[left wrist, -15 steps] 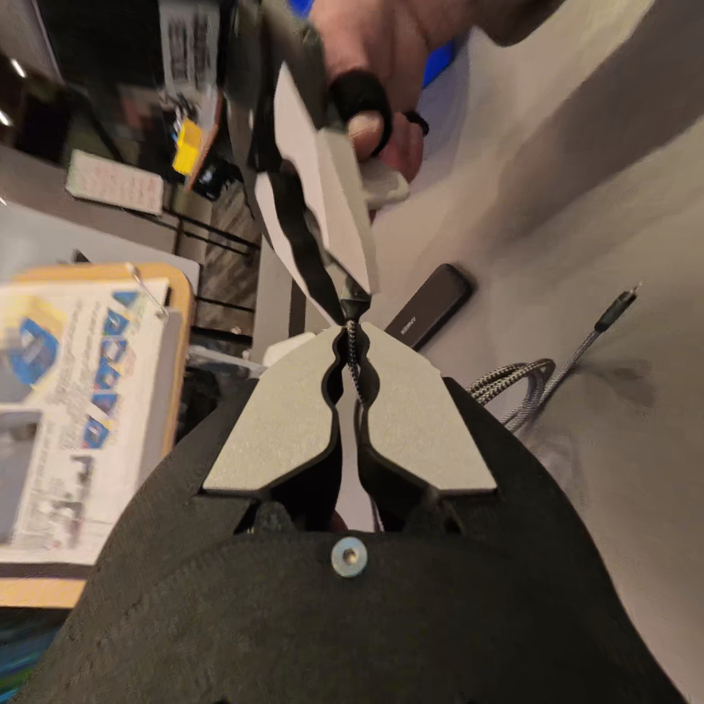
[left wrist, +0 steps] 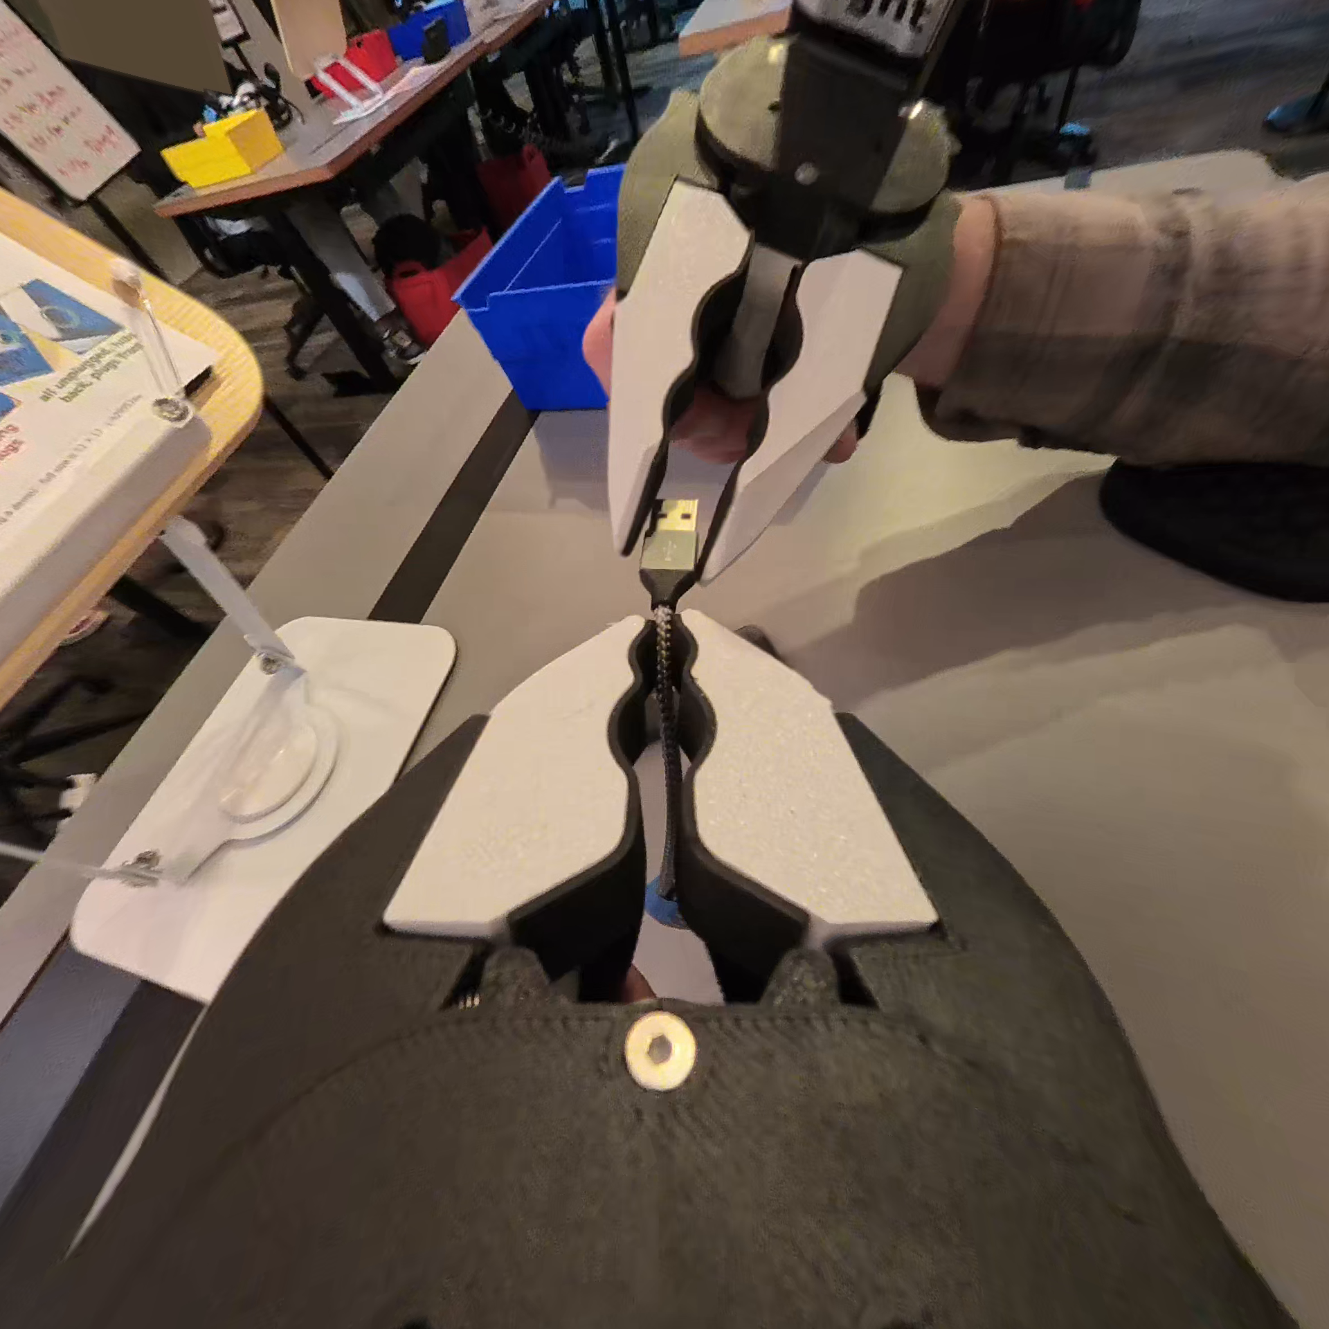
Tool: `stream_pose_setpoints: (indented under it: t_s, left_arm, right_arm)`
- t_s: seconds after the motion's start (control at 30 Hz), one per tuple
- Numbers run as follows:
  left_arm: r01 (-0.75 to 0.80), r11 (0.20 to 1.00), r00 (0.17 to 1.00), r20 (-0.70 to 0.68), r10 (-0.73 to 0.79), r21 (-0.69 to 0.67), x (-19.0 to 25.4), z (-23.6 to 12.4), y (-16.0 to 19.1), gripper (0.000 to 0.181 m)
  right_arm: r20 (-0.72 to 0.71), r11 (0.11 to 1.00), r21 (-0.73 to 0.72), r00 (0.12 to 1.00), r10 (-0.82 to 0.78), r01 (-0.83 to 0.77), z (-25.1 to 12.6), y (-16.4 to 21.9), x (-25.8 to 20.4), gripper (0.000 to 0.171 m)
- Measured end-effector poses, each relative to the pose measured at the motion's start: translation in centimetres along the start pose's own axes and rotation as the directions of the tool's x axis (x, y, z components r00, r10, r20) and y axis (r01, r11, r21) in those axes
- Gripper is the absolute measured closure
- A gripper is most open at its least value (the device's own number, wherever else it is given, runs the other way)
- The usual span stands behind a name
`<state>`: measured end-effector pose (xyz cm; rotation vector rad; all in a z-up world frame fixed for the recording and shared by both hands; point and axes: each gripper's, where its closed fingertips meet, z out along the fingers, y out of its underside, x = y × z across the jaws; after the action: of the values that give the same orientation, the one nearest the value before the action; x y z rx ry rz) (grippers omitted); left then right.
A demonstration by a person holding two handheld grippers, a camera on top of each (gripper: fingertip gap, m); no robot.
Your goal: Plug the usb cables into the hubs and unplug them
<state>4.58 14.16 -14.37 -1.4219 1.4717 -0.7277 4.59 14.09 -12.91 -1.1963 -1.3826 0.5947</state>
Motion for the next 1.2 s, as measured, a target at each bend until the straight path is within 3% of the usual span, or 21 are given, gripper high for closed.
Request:
stream_pose_setpoints:
  t_s: [0.43,0.53,0.63,0.77,1.2]
  left_arm:
    - [0.072,0.987,0.996,-0.062,-0.063,0.146,0.3,-0.9,-2.0,0.177]
    - [0.089,0.968,0.994,-0.085,-0.071,0.233,0.5,-1.4,-3.2,0.152]
    - [0.130,0.937,0.989,-0.104,-0.101,0.325,0.3,-2.0,-4.5,0.141]
    - [0.179,0.897,0.982,-0.130,-0.137,0.405,0.1,-2.7,-5.7,0.147]
    - [0.305,0.851,0.944,-0.252,-0.212,0.427,1.3,-2.2,-6.3,0.163]
  right_arm:
    - [0.101,0.970,0.162,0.981,0.166,-0.181,-0.6,-2.1,-0.2,0.160]
    - [0.106,0.952,0.217,0.975,0.195,-0.214,-0.9,-2.9,0.2,0.160]
    - [0.107,0.933,0.271,0.970,0.217,-0.238,-1.2,-3.6,0.5,0.160]
    - [0.102,0.927,0.298,0.973,0.205,-0.227,-1.4,-4.3,0.6,0.160]
    - [0.071,0.932,0.323,0.986,0.148,-0.163,-1.5,-5.4,0.3,0.160]
